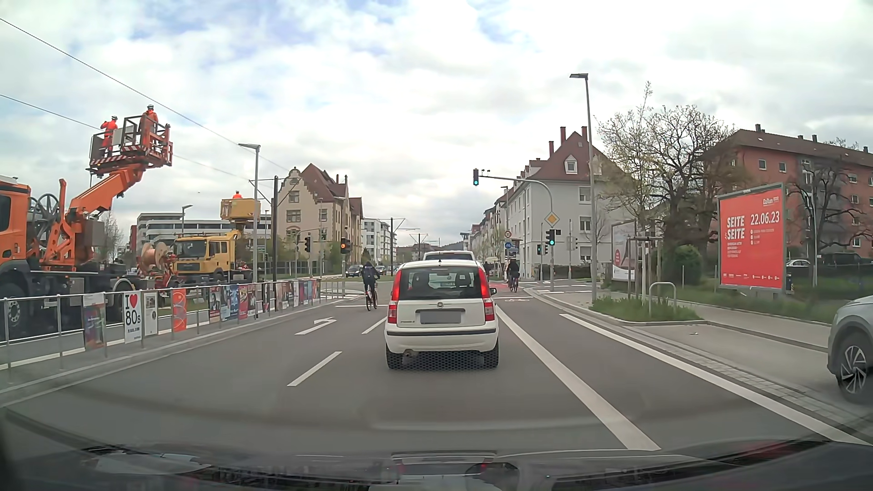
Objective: Follow the waypoints while adhering to traffic rules and regulations
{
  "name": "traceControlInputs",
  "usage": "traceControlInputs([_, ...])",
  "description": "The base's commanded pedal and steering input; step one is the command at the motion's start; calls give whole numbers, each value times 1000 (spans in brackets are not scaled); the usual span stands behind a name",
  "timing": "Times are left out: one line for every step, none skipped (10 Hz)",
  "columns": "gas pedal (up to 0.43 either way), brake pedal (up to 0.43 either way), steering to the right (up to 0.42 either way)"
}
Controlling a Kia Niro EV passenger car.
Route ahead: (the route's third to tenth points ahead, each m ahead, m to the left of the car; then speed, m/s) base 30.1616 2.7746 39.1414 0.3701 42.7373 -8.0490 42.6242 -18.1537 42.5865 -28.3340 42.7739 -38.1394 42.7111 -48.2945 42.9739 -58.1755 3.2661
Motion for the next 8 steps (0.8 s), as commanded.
traceControlInputs([319,0,4])
traceControlInputs([311,0,3])
traceControlInputs([287,0,2])
traceControlInputs([280,0,1])
traceControlInputs([268,0,1])
traceControlInputs([268,0,1])
traceControlInputs([268,0,4])
traceControlInputs([268,0,4])
